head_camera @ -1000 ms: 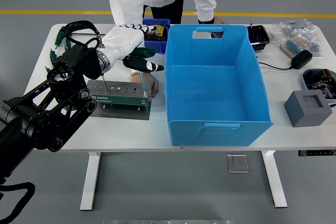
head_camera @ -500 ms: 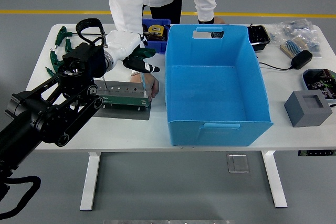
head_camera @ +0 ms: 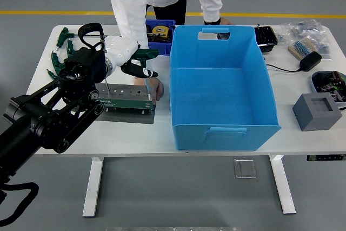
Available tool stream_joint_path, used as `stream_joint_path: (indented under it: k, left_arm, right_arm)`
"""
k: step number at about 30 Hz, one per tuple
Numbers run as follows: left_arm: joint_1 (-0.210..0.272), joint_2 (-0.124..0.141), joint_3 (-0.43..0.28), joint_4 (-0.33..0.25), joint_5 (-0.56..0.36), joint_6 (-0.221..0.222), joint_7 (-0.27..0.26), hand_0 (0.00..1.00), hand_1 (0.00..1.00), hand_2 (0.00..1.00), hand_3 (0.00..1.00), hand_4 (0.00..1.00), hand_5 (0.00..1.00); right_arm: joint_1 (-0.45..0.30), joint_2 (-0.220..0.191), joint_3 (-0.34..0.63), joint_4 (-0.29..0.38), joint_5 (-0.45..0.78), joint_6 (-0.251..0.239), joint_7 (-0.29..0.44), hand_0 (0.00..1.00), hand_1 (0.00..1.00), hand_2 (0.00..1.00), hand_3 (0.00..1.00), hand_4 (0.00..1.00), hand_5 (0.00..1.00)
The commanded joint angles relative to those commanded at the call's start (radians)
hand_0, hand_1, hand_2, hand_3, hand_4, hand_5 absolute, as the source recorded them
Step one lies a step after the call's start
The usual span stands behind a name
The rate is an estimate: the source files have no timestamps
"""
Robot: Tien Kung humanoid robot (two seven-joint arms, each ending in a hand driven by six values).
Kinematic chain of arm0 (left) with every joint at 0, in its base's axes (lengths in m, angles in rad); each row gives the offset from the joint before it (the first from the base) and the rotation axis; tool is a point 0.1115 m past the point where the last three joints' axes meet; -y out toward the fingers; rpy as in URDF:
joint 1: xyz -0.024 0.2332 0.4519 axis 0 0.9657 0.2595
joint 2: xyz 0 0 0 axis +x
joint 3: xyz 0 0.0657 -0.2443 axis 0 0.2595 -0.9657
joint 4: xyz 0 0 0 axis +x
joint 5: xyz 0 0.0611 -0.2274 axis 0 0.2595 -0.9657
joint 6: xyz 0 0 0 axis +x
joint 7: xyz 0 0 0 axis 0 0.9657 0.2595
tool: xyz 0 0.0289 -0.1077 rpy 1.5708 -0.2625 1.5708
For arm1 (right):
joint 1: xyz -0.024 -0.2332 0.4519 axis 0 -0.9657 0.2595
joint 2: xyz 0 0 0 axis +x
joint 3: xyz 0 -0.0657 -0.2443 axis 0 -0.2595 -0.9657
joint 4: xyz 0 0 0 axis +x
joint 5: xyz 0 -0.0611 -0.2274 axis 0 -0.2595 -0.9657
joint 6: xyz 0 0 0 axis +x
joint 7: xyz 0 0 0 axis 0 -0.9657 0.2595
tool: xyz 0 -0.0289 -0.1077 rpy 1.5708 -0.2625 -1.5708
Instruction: Lift tool from toolbox,place it in box,lift tool from toolbox,place it in box
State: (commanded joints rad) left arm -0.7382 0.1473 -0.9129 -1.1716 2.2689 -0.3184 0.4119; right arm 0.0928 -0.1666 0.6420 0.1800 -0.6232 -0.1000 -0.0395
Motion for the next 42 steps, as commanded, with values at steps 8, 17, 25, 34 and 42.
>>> stream_joint_path:
  k: [8, 17, 25, 34, 42]
  left_arm:
    - [-0.008, -0.003, 0.014, 0.001, 0.0, 0.028, 0.016, 0.207, 0.246, 0.285, 0.505, 0.998, 0.83]
    - [-0.008, -0.003, 0.028, 0.002, 0.0, 0.074, 0.016, 0.179, 0.138, 0.204, 0.367, 0.998, 0.826]
    - [-0.002, -0.001, 0.037, 0.018, 0.0, 0.115, 0.017, 0.174, 0.111, 0.182, 0.342, 0.998, 0.812]
    - [0.0, -0.005, 0.054, 0.068, 0.0, 0.218, 0.001, 0.107, 0.043, 0.106, 0.236, 0.998, 0.82]
    - [-0.004, -0.009, 0.062, 0.085, 0.0, 0.32, -0.016, 0.066, 0.002, 0.033, 0.151, 0.998, 0.799]
  right_arm:
    - [0.0, -0.001, -0.003, 0.0, 0.0, -0.001, 0.0, 0.646, 0.629, 0.733, 0.75, 0.915, 0.998]
    - [-0.002, -0.003, -0.001, 0.0, -0.011, -0.002, -0.003, 0.645, 0.625, 0.73, 0.745, 0.916, 0.998]
    - [-0.005, -0.004, 0.007, 0.0, -0.025, -0.005, -0.006, 0.645, 0.625, 0.73, 0.744, 0.915, 0.998]
    - [-0.005, -0.002, 0.02, 0.0, -0.036, -0.008, -0.01, 0.642, 0.623, 0.727, 0.742, 0.915, 0.994]
    - [-0.004, -0.001, 0.025, 0.0, -0.039, -0.008, -0.013, 0.642, 0.622, 0.727, 0.74, 0.914, 0.994]
